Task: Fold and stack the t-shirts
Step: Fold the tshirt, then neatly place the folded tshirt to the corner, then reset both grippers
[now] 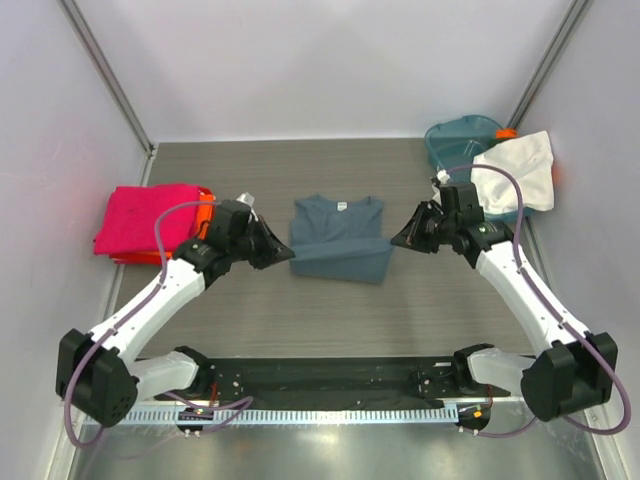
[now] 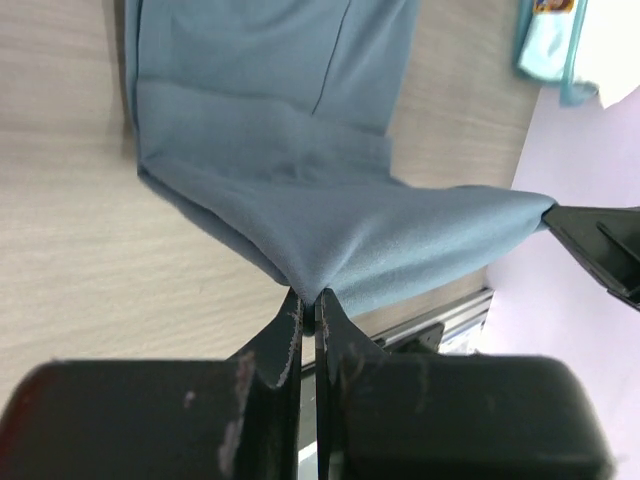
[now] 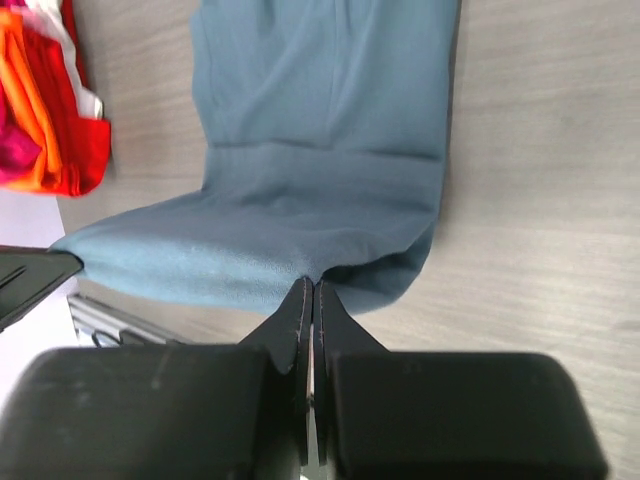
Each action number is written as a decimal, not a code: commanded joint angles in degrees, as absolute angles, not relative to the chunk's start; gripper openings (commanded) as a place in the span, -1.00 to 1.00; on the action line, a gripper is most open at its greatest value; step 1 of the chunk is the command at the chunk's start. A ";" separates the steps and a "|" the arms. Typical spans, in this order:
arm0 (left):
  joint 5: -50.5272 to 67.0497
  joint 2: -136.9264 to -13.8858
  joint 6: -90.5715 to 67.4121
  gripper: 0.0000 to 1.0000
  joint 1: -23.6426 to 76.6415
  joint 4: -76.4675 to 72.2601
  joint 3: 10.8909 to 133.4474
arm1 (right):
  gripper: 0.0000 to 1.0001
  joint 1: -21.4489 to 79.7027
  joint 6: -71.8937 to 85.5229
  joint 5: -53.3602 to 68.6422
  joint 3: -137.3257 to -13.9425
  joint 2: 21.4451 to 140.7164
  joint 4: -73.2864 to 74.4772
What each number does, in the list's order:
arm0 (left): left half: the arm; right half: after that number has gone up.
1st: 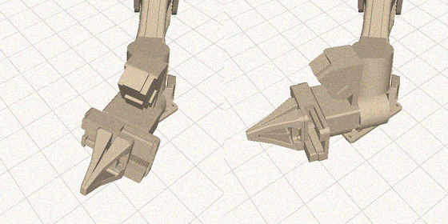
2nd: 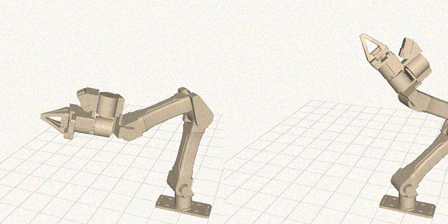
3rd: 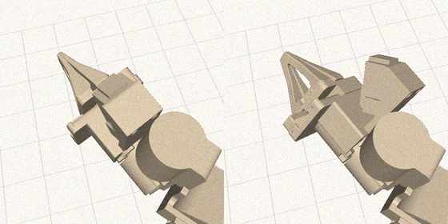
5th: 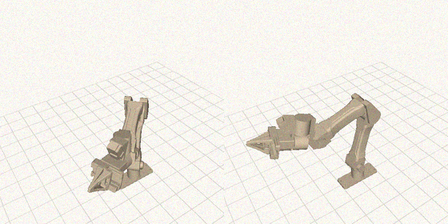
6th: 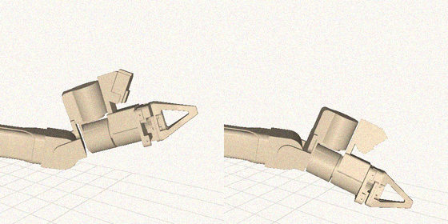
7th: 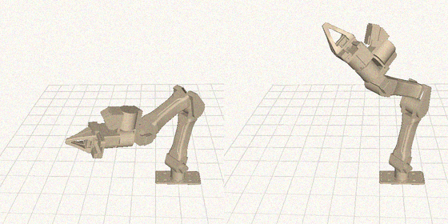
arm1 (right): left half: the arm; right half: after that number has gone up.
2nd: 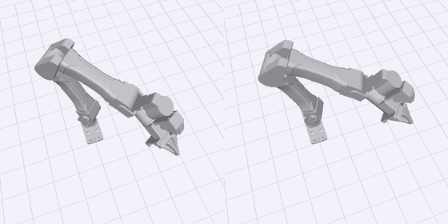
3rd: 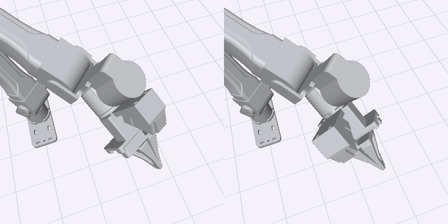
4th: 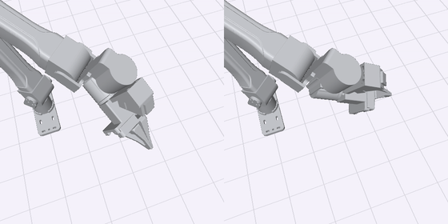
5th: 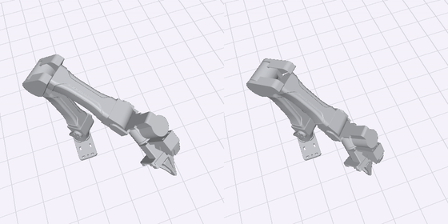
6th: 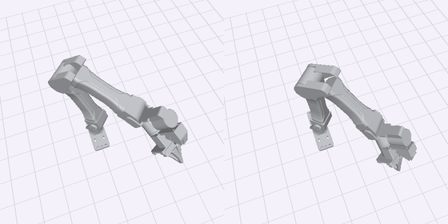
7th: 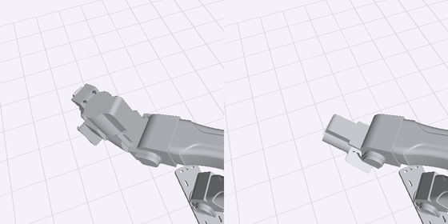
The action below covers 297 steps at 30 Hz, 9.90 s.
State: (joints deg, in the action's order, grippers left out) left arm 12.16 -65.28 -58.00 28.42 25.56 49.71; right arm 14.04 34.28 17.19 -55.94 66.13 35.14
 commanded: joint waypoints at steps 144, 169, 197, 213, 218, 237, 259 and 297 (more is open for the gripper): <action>3.35 -118.68 -44.21 -1.00 18.98 8.17 86.76 | -0.98 17.31 32.61 13.36 -83.77 112.95 10.37; 6.32 -71.37 -33.84 -1.00 -7.81 49.12 90.34 | -0.98 47.80 37.88 4.04 -104.73 99.04 18.54; 12.48 -81.82 -35.24 -1.00 -42.36 44.13 99.05 | -0.97 59.77 46.41 -2.99 -143.79 137.81 2.99; 14.24 -86.22 -40.16 -1.00 -42.89 32.44 93.78 | -0.98 59.24 49.13 -9.32 -145.72 144.93 -6.41; 15.47 -86.57 -42.36 -0.99 -42.89 26.99 90.45 | -0.97 57.92 51.32 -8.96 -144.67 146.25 -9.22; 18.90 -94.13 -52.12 -0.64 -40.96 10.81 81.30 | -0.96 54.32 56.95 -8.88 -143.70 152.49 -15.46; 20.92 -81.41 -43.24 0.59 -29.12 22.85 81.66 | 0.82 48.43 41.31 -10.02 -102.69 119.21 -11.69; 4.39 -48.97 -27.07 0.99 19.78 -4.57 20.57 | 0.97 27.95 31.20 -15.38 -11.69 32.70 -4.05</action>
State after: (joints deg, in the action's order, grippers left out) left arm 5.43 -52.10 -29.91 19.51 2.55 21.63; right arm 28.01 30.52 -13.63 -11.57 34.33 0.25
